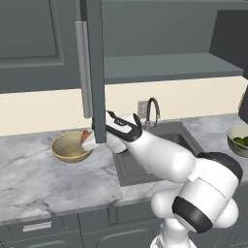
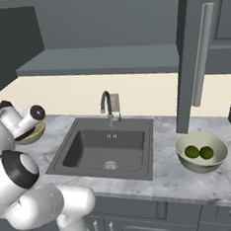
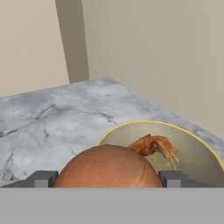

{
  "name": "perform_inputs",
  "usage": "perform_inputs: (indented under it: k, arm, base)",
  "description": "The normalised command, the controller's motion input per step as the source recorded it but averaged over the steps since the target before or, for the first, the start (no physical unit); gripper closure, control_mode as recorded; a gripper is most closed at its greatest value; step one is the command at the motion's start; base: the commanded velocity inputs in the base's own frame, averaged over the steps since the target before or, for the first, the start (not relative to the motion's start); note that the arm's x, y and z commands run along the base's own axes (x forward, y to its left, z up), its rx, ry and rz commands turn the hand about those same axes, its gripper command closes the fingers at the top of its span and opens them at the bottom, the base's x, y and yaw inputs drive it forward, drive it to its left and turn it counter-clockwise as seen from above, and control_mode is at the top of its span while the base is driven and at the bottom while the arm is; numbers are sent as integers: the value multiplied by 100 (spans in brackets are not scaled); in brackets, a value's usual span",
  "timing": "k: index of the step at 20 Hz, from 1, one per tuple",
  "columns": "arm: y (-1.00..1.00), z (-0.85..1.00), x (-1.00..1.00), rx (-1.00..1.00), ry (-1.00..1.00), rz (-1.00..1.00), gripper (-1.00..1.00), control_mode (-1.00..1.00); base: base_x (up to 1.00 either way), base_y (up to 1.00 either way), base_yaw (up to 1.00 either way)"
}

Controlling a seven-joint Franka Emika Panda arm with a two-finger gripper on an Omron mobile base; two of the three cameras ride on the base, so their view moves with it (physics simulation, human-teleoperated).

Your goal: Pick the limes from the cabinet and place them in one bowl. Pick the onion from the sink and place it in the other bowl.

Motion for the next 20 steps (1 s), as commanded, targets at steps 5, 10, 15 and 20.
perform_inputs:
  k: [5, 10, 15, 20]
  arm:
    - [8, -19, 14, -2, -1, 2, 100, -100]
    - [7, -15, 14, -1, -3, 2, 100, -100]
    - [11, -12, 11, -1, -2, 1, 100, -100]
    - [11, -12, 10, -2, 0, 1, 100, -100]
  base:
    - [0, 0, 0]
    - [0, 0, 0]
    - [0, 0, 0]
    - [0, 0, 0]
